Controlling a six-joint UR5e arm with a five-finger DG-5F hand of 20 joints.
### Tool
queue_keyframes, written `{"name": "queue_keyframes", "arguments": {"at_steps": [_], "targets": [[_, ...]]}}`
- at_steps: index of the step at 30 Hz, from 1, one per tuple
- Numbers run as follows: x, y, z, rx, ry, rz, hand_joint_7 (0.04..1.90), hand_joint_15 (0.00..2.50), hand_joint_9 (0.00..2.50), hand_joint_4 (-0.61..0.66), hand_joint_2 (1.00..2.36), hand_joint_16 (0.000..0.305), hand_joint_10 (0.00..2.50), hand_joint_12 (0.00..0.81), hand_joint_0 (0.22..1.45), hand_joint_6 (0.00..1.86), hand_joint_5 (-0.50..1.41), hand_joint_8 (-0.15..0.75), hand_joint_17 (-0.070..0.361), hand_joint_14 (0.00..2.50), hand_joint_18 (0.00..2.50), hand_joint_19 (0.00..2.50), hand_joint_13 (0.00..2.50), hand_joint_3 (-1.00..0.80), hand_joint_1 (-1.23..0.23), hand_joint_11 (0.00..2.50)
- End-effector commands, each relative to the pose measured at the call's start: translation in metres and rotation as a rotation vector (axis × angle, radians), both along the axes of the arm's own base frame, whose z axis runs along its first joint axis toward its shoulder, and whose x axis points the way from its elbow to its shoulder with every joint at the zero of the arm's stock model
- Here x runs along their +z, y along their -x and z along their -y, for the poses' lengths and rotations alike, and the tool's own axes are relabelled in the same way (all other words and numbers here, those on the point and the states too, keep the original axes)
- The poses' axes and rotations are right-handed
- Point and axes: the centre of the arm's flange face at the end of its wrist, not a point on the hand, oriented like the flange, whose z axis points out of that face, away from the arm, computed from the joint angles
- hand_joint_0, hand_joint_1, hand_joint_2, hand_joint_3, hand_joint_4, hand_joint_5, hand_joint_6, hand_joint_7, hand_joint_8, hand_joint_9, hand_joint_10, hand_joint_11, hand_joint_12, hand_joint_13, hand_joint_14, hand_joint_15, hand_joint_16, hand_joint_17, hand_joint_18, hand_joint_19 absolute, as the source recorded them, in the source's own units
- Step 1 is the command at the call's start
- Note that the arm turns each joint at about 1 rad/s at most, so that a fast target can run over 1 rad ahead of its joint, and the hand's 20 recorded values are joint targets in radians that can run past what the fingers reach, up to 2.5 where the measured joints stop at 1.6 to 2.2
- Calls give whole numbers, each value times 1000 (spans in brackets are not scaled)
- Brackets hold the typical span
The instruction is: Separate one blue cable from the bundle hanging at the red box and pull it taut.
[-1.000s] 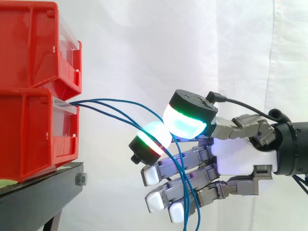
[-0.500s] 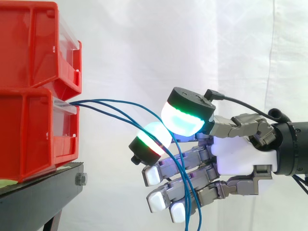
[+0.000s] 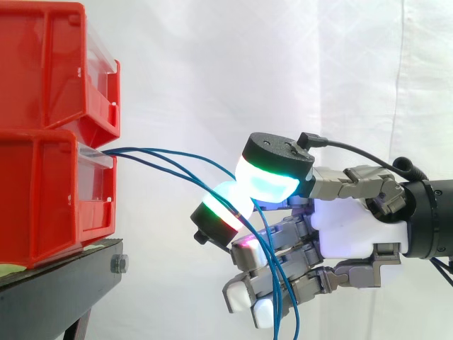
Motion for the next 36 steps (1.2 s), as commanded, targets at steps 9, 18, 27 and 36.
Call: {"name": "queue_keyframes", "arguments": {"at_steps": [9, 18, 27, 36], "targets": [[0, 0, 0, 0, -6, -1, 1127, 703, 1016, -108, 1027, 38, 22, 343, 598, 918, -171, 253, 86, 23, 721, 544, 860, -50, -714, 1252], [0, 0, 0, -1, -6, -1, 1131, 673, 947, -113, 1027, 39, 25, 347, 596, 916, -171, 253, 87, 25, 705, 548, 837, -49, -717, 1134], [-3, 4, 0, 2, -5, -36, 1161, 653, 868, -123, 1028, 39, 25, 346, 594, 913, -167, 249, 89, 23, 704, 544, 818, -28, -721, 957], [12, 19, 3, -17, 4, -108, 1155, 639, 798, -127, 1027, 40, 26, 341, 595, 914, -167, 243, 89, 23, 699, 543, 799, -29, -724, 828]]}}
